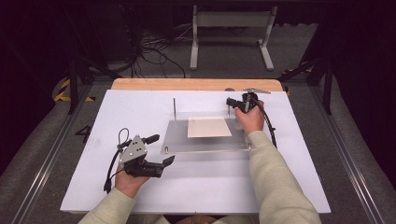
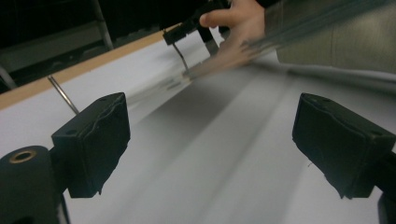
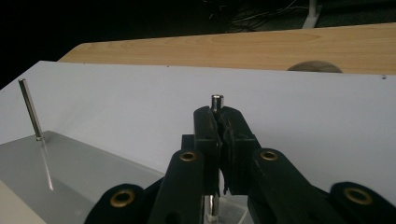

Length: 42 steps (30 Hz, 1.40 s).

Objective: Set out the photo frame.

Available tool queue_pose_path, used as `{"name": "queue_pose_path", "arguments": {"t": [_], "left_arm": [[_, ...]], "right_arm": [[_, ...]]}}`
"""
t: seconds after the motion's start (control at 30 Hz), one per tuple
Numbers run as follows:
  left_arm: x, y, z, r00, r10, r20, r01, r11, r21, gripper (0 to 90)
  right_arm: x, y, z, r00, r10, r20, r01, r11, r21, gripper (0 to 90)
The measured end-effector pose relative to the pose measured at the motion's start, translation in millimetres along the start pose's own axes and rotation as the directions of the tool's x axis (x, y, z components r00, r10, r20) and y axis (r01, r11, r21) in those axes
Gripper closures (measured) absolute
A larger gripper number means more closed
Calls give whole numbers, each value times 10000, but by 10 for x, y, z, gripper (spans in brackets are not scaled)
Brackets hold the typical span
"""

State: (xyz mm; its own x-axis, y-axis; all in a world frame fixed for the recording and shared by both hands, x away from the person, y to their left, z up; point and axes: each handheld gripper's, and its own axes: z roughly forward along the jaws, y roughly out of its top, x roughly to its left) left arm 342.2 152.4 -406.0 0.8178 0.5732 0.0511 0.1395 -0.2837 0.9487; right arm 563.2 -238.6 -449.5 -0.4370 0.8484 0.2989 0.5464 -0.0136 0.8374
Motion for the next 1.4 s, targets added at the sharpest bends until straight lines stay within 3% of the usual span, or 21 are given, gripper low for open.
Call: {"name": "queue_pose_path", "arguments": {"t": [0.13, 0.23, 0.37, 0.6, 0.73, 0.83, 1.1, 1.4], "left_arm": [[-46, 82, 48, 9999, 150, -42, -151, 9995, -261, 179], [-84, 112, 84, 9988, 388, -299, -394, 9990, -191, 403], [-90, 125, 74, 9956, 690, -632, -698, 9975, -108, 451], [-85, 133, 65, 9947, 765, -690, -767, 9971, 1, 459], [-80, 133, 64, 9939, 835, -727, -831, 9965, 80, 458], [-65, 143, 64, 9944, 798, -696, -793, 9968, 92, 458], [-49, 164, 65, 9948, 777, -654, -770, 9970, 125, 457], [-17, 185, 60, 9953, 793, -548, -783, 9967, 204, 457]], "right_arm": [[4, -2, -7, 10000, 15, 10, -15, 10000, 5, 857], [15, 2, -22, 10000, -80, 20, 80, 10000, 59, 857], [9, -13, -23, 10000, -26, -3, 26, 10000, -50, 856], [22, -6, -39, 9999, -115, 45, 115, 9999, -8, 853], [83, 20, -83, 9978, -379, 546, 370, 9992, 182, 793], [135, 55, -211, 9939, -662, 880, 649, 9977, 175, 752], [243, 40, -720, 9922, -1242, 106, 1244, 9918, -298, 717], [436, -184, -1313, 9724, -2314, -293, 2288, 9707, -730, 670]]}}
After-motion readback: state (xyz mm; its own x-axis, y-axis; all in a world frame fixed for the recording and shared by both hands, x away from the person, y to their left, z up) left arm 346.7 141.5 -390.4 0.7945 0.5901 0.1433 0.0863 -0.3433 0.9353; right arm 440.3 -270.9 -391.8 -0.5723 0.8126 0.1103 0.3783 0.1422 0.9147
